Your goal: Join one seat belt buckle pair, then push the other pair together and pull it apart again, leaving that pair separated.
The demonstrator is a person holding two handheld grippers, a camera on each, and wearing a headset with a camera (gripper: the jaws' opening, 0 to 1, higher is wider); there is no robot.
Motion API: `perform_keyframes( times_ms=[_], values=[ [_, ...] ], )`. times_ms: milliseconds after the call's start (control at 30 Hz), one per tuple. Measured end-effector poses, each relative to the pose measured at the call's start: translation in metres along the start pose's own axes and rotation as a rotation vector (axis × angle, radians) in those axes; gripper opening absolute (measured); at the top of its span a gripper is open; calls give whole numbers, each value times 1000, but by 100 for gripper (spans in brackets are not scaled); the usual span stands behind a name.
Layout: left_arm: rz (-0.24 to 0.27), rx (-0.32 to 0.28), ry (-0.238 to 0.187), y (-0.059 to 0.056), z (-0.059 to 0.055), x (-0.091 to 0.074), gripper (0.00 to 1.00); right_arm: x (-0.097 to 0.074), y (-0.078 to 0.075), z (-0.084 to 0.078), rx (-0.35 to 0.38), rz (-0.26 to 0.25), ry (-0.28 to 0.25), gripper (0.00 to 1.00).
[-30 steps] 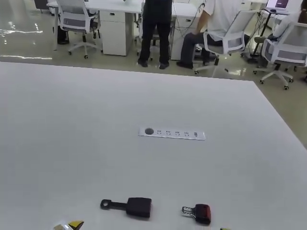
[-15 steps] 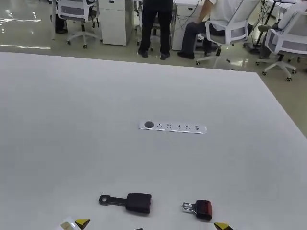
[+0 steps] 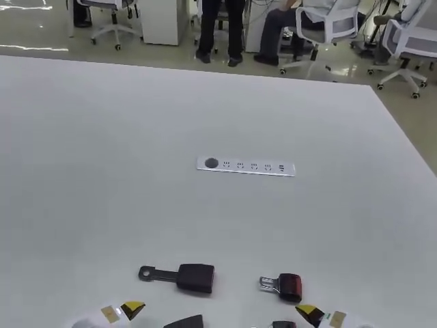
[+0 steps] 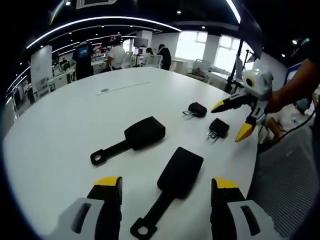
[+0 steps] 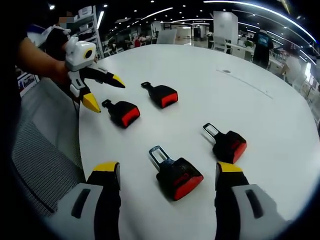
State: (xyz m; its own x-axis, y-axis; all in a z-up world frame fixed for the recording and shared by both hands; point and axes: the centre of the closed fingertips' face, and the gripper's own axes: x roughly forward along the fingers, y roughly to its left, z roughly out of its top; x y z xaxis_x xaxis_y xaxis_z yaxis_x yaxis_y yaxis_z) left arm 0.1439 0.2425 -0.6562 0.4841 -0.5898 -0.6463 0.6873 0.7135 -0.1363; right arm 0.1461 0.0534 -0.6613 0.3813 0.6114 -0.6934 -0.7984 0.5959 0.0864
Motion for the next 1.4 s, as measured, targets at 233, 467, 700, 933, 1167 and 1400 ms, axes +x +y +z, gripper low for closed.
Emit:
perform_keyframes(
  times_ms=[233,467,700,933,1167,1400],
  values=[
    [-66,81,61,-8,-6,12,67,4,-1,-1,-17,60,20,73],
    [-116,142,98,-12,-7,18,61,9,-4,-7,-62,118,55,67],
    [-131,147,129,-14,-12,26,55,13,-7,-14,-95,154,86,60],
    [-153,185,130,-15,-14,29,48,16,-10,-25,-142,179,129,50],
    [-194,294,160,-15,-17,31,36,16,-13,-28,-203,186,148,42],
    [-282,440,181,-18,-18,33,34,15,-14,-26,-268,193,183,36]
  ],
)
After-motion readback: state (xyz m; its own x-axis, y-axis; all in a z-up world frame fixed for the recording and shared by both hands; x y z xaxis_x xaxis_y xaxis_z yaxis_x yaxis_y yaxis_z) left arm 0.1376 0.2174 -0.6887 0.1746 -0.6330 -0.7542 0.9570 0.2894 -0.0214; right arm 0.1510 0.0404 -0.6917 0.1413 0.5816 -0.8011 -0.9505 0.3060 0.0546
